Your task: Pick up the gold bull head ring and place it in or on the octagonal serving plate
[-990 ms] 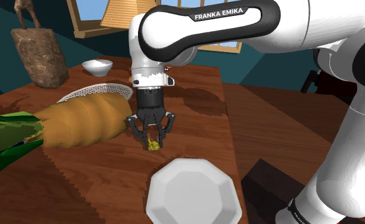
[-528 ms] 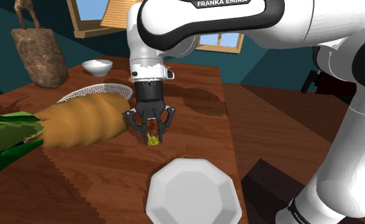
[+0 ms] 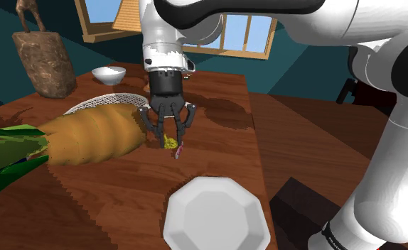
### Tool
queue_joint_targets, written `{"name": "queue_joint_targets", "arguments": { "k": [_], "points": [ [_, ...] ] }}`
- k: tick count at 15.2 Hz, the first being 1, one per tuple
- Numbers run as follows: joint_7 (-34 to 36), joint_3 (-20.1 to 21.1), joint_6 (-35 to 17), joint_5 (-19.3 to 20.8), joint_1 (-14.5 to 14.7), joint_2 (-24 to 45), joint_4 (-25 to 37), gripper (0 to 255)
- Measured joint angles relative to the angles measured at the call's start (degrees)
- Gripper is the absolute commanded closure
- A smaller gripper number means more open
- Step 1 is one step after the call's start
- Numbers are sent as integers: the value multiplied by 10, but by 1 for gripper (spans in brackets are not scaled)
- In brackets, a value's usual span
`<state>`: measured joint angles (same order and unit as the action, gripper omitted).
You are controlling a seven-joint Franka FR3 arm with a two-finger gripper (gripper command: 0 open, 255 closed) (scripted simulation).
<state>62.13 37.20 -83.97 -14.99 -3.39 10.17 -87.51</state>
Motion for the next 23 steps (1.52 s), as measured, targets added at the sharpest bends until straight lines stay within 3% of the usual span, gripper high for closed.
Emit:
{"name": "queue_joint_targets", "arguments": {
  "k": [3,9,16,23],
  "points": [
    [3,1,9,-6,-1,-10,2,255],
    [-14,6,-10,-85,-9,-145,-130,255],
    [-24,-5,-7,-177,20,-304,-263,255],
    [-39,5,-53,-190,26,-318,-322,255]
  ]
}}
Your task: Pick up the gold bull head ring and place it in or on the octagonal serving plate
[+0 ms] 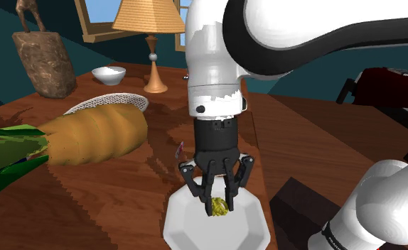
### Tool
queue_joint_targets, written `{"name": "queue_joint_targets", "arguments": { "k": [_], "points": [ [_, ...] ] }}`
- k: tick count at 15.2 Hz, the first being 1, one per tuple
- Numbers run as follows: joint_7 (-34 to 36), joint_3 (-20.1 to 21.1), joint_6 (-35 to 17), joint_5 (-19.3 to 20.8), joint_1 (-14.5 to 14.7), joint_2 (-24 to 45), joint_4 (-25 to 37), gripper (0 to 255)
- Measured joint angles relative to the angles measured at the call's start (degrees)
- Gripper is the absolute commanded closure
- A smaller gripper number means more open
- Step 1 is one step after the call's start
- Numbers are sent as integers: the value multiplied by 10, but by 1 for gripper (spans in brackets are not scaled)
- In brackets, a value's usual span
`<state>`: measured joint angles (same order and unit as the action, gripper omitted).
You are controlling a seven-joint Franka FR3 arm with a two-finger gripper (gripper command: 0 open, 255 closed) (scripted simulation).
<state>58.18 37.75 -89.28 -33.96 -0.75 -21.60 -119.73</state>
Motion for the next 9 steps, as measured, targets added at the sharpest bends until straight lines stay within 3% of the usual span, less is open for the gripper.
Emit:
{"name": "queue_joint_targets", "arguments": {
  "k": [9],
  "points": [
    [-14,11,-41,-4,1,4,-38,255]
  ]
}}
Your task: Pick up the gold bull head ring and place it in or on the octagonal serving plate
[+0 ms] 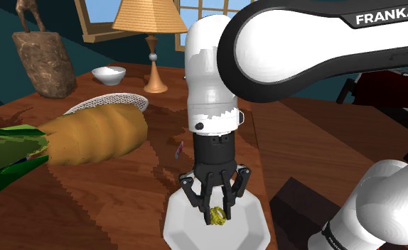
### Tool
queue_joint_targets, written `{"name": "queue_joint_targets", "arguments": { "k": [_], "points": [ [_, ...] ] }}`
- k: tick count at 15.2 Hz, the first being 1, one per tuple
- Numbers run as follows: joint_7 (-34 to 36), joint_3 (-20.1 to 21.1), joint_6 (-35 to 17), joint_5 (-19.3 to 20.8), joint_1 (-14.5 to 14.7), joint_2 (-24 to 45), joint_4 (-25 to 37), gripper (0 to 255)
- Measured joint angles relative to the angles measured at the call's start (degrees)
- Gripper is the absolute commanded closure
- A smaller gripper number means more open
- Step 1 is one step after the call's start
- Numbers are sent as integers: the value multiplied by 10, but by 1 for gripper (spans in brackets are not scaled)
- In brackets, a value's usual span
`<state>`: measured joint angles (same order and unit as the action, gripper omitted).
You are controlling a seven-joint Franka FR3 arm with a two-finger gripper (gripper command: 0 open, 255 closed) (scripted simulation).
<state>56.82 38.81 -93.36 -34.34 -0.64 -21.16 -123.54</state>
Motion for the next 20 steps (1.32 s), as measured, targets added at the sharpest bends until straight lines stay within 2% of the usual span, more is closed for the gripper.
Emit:
{"name": "queue_joint_targets", "arguments": {
  "k": [3,4,10,15,20],
  "points": [
    [0,0,0,0,0,0,0,255],
    [0,0,0,0,0,0,0,0],
    [0,0,0,0,0,0,0,0],
    [6,-21,56,19,-12,11,63,0],
    [9,-21,62,21,-13,15,72,0]
  ]
}}
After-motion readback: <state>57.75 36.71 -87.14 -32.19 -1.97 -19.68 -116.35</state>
